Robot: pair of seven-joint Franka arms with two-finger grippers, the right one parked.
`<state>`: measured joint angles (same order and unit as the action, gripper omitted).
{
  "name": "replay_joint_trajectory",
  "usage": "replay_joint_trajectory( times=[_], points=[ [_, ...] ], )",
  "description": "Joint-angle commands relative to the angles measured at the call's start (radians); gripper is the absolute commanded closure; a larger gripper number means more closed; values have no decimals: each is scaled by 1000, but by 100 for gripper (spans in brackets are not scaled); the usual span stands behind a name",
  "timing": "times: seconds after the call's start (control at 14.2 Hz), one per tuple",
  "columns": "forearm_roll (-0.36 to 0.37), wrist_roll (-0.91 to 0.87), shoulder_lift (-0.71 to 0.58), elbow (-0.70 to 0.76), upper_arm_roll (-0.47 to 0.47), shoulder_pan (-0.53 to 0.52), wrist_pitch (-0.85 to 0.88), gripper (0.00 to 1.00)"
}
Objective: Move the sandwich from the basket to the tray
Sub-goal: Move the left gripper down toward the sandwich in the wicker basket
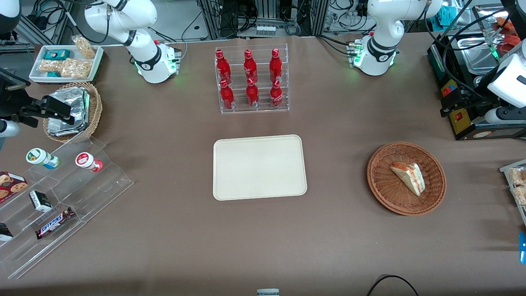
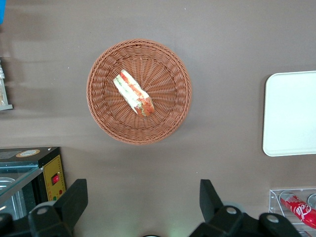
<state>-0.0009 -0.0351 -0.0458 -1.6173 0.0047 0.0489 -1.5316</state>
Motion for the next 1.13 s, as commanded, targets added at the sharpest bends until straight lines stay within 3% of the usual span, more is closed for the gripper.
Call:
replay_joint_trajectory(
  times=[0.0,0.85,1.06],
  points=[
    [-8,1,15,28,9,16,16,0],
    [4,-2,21,-27,6,13,27,0],
    [5,-3,89,-50,14,0,-20,0]
  ],
)
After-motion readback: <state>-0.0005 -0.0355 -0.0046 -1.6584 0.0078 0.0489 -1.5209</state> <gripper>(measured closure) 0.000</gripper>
